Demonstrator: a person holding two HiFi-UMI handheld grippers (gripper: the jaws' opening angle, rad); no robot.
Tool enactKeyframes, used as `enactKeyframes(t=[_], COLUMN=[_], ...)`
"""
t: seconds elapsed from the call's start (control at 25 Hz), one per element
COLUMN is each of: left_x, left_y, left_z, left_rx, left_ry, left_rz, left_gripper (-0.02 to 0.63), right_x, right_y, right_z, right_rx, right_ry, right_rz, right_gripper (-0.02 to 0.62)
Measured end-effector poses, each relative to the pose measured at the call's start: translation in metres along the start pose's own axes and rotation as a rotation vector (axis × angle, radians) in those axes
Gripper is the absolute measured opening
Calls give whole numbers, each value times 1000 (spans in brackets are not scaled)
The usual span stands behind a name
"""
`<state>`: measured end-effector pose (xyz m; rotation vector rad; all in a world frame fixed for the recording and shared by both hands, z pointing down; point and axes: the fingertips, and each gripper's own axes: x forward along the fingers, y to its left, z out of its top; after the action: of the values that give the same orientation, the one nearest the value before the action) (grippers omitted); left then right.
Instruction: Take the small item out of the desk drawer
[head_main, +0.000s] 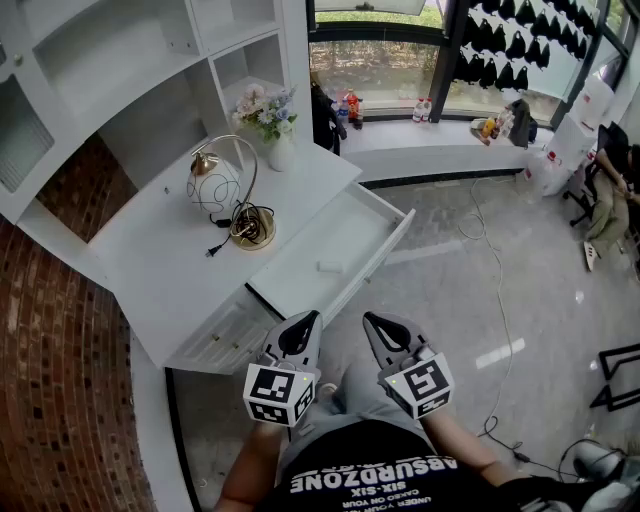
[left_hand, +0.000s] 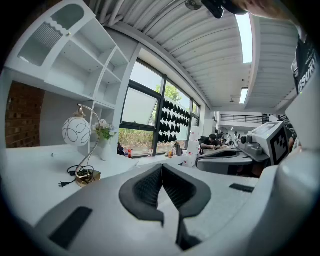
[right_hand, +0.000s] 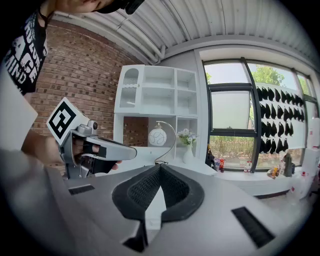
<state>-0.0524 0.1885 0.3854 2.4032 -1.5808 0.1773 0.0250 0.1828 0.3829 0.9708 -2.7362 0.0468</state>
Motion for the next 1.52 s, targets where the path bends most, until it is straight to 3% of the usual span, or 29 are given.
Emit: enactKeyframes(t=[0.52, 0.68, 0.88, 1.16, 1.52], left_x=[17, 29, 49, 84, 129], left_y=[21, 29, 39, 50, 71], left_z=[0, 11, 24, 31, 26], left_rx=[11, 45, 142, 251, 253], left_ry=[14, 7, 17, 77, 144], left_rz=[11, -14, -40, -86, -142], left_gripper=[10, 171, 253, 275, 275], right_x=[7, 17, 34, 58, 93], right_y=[-18, -31, -48, -76, -111], right_z=[-3, -6, -5, -7, -5], right_rx=[13, 30, 43, 61, 80], right_ry=[-8, 11, 15, 33, 45], right_rz=[-18, -27, -29, -34, -24], right_gripper=[-3, -2, -2, -2, -2])
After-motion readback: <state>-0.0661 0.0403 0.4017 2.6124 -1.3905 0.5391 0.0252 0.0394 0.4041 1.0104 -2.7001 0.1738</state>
